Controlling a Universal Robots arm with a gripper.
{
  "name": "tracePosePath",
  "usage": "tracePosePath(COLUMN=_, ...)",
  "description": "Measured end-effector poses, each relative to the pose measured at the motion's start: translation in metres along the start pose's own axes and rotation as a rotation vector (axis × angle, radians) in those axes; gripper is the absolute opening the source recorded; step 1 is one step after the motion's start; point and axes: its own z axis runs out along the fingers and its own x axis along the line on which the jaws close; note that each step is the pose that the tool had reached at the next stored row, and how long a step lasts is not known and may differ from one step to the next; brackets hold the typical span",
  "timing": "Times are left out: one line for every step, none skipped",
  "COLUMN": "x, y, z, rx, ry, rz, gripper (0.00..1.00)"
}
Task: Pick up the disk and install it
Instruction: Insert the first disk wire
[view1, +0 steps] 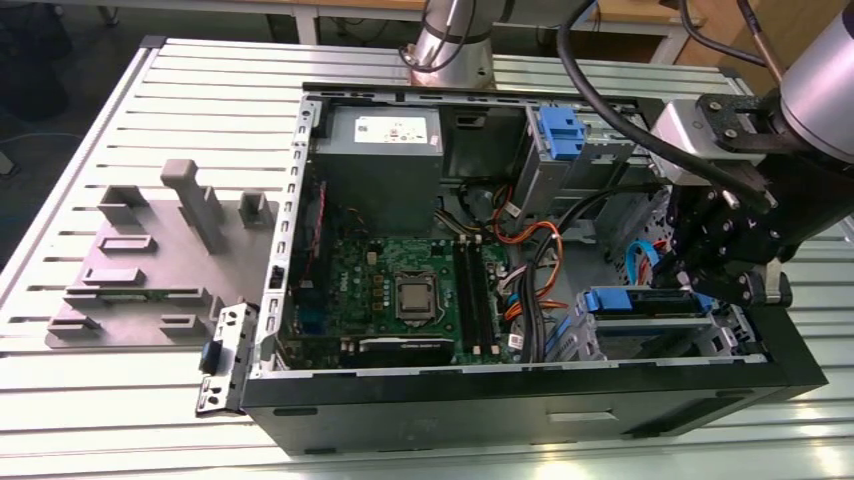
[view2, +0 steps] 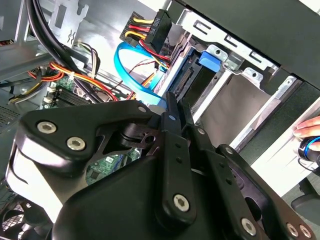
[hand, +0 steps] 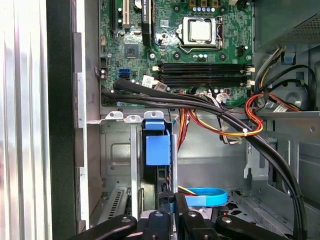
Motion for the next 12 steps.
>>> tracePosePath(x=0.0, y=0.0, z=0.0, rx=0.0, ry=0.0003, rz=0.0, gripper=0.16)
tracePosePath(x=0.0, y=0.0, z=0.0, rx=0.0, ry=0.0004, rz=0.0, gripper=0.16)
tracePosePath(x=0.0, y=0.0, z=0.0002, rx=0.0, ry=0.0003, rz=0.0, gripper=0.16)
tracePosePath(x=0.0, y=0.0, z=0.0006, rx=0.0, ry=0.0, rz=0.0, gripper=0.16)
tracePosePath(x=0.0, y=0.0001, z=0.0009, rx=0.0, ry=0.0, rz=0.0, gripper=0.16)
tracePosePath(x=0.0001, y=0.0003, z=0.0011, rx=0.0, ry=0.0002, rz=0.0, gripper=0.16)
tracePosePath(x=0.0002, y=0.0003, z=0.0014, rx=0.0, ry=0.0001, rz=0.0, gripper=0.16)
tracePosePath(x=0.0005, y=0.0003, z=0.0018, rx=0.0, ry=0.0, rz=0.0, gripper=0.16)
tracePosePath(x=0.0007, y=0.0003, z=0.0021, rx=0.0, ry=0.0001, rz=0.0, gripper=0.16)
tracePosePath(x=0.0009, y=0.0003, z=0.0025, rx=0.0, ry=0.0001, rz=0.0, gripper=0.16)
tracePosePath(x=0.001, y=0.0004, z=0.0031, rx=0.0, ry=-0.0001, rz=0.0, gripper=0.16)
tracePosePath(x=0.0012, y=0.0004, z=0.0037, rx=0.0, ry=-0.0001, rz=0.0, gripper=0.16)
